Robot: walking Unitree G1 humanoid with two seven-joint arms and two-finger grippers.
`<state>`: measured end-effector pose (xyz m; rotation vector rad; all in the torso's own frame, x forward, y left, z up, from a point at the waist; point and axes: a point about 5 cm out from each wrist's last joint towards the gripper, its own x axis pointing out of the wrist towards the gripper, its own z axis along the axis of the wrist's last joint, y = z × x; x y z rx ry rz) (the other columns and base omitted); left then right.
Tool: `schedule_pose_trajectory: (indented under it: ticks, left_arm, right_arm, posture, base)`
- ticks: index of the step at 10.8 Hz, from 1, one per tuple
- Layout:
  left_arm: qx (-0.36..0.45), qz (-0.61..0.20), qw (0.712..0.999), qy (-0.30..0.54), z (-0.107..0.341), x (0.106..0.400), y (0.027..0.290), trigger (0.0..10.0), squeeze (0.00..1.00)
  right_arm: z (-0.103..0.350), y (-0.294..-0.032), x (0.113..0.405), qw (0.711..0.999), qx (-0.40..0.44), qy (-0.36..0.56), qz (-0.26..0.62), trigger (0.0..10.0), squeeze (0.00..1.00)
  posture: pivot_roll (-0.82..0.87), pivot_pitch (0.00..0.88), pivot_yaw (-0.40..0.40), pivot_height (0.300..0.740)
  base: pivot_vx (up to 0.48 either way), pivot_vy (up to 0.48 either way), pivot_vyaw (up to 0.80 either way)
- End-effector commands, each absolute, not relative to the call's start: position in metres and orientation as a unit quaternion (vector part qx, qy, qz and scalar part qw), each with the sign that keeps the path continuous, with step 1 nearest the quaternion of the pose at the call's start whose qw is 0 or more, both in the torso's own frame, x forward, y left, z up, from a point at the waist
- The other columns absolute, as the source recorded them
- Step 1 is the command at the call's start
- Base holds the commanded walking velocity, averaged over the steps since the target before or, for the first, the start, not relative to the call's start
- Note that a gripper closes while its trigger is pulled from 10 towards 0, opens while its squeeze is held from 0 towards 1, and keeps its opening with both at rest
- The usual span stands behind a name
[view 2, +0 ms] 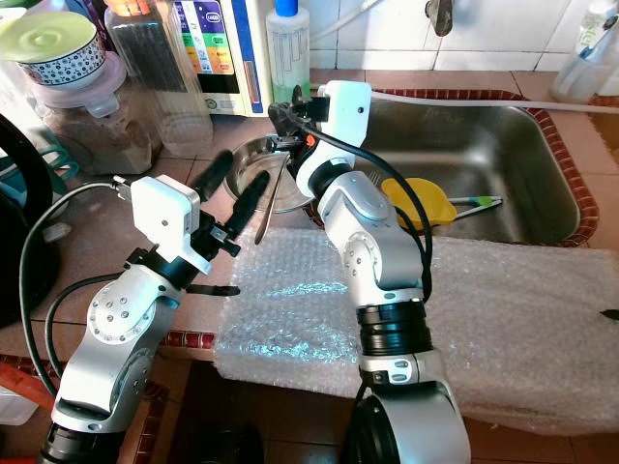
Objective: Kitchen organization
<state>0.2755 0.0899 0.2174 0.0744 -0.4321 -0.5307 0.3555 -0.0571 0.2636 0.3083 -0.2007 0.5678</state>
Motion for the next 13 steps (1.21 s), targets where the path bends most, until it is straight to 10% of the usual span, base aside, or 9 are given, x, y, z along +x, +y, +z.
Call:
schedule_pose_trajectory:
  ticks: [1,7,8,13]
  left_arm:
    - [0.042,-0.261,0.939,-0.221,0.222,0.272,0.091,10.0,1.0]
    - [0.075,-0.162,0.962,-0.207,0.221,0.276,0.11,10.0,1.0]
    - [0.08,-0.158,0.962,-0.21,0.222,0.276,0.11,10.0,0.0]
    - [0.082,-0.158,0.962,-0.205,0.222,0.277,0.11,10.0,0.0]
  right_arm:
    - [0.268,-0.056,0.356,0.944,0.151,-0.11,0.273,0.0,0.0]
    - [0.285,-0.08,0.362,0.956,0.134,-0.164,0.203,0.0,0.0]
    - [0.284,-0.08,0.361,0.956,0.135,-0.164,0.202,0.0,0.0]
    - [0.284,-0.08,0.362,0.956,0.133,-0.165,0.202,0.0,0.0]
  posture:
    - [-0.07,0.204,0.075,0.74]
    - [-0.07,0.204,0.071,0.74]
    - [-0.06,0.203,0.071,0.74]
    - [-0.07,0.201,0.071,0.74]
  base:
    - [0.0,0.0,0.0]
    - [0.0,0.0,0.0]
    - [0.0,0.0,0.0]
    - [0.0,-0.343,0.0]
